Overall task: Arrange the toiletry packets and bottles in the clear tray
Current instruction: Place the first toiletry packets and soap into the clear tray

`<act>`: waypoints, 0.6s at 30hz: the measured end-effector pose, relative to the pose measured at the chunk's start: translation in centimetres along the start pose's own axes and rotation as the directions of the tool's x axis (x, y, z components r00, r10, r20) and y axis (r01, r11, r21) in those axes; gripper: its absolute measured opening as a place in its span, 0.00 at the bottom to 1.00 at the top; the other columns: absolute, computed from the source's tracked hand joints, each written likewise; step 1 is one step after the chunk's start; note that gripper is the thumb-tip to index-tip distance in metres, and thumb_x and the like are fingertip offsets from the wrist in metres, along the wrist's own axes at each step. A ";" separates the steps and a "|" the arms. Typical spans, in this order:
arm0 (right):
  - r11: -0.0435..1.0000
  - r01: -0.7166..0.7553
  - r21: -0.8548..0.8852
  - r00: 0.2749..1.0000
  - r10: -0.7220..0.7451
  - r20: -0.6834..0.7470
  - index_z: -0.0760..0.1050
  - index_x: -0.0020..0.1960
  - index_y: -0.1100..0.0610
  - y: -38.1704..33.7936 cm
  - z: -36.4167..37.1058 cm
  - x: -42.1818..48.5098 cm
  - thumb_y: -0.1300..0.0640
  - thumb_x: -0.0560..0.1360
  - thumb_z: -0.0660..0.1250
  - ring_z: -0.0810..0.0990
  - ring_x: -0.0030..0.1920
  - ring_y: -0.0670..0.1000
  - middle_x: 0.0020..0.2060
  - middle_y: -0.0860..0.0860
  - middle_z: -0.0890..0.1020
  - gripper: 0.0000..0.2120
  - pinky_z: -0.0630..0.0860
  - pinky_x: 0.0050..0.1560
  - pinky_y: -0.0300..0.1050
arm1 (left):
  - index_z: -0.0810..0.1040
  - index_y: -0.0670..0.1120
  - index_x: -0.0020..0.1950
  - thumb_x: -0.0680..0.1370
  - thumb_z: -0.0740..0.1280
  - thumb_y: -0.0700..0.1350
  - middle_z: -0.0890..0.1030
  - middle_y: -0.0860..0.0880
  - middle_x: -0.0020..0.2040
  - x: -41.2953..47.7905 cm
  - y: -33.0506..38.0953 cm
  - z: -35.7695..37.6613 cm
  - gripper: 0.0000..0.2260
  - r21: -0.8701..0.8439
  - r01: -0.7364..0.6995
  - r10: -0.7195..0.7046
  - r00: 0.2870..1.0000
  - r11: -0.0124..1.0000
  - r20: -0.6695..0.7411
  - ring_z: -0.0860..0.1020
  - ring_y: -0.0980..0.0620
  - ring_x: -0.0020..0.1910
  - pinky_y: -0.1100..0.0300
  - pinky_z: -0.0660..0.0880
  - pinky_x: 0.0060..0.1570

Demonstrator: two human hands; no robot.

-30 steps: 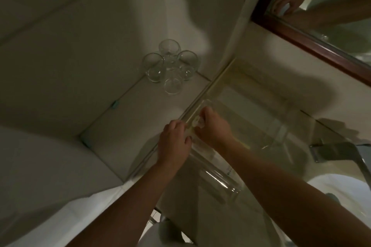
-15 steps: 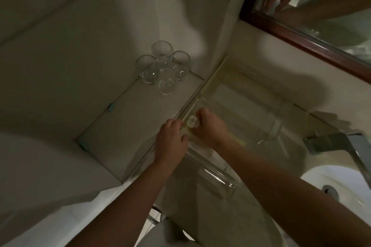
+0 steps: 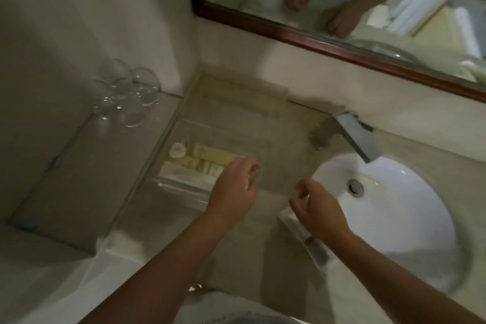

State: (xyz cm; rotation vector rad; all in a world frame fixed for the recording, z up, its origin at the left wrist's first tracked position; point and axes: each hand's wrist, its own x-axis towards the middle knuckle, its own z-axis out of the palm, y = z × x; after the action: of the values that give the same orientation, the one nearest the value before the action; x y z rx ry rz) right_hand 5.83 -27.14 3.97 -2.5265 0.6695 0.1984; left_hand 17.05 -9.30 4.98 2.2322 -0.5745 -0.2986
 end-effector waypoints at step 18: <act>0.999 0.053 -0.008 0.951 -0.048 0.304 0.66 0.35 0.49 3.8 1.2 -3.8 0.48 0.73 0.69 0.72 0.31 0.46 0.31 0.48 0.73 0.15 0.64 0.31 0.39 | 0.71 0.49 0.35 0.75 0.68 0.44 0.70 0.53 0.32 -3.0 1.8 4.7 0.10 -0.026 0.378 -0.335 0.848 0.925 0.410 0.69 0.56 0.32 0.62 0.64 0.32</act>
State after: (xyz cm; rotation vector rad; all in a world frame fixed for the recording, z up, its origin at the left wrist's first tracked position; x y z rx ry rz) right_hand 0.69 -27.75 2.27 -2.4518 0.4802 0.5633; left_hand 12.10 -11.87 3.32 2.1731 -0.3315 -0.9746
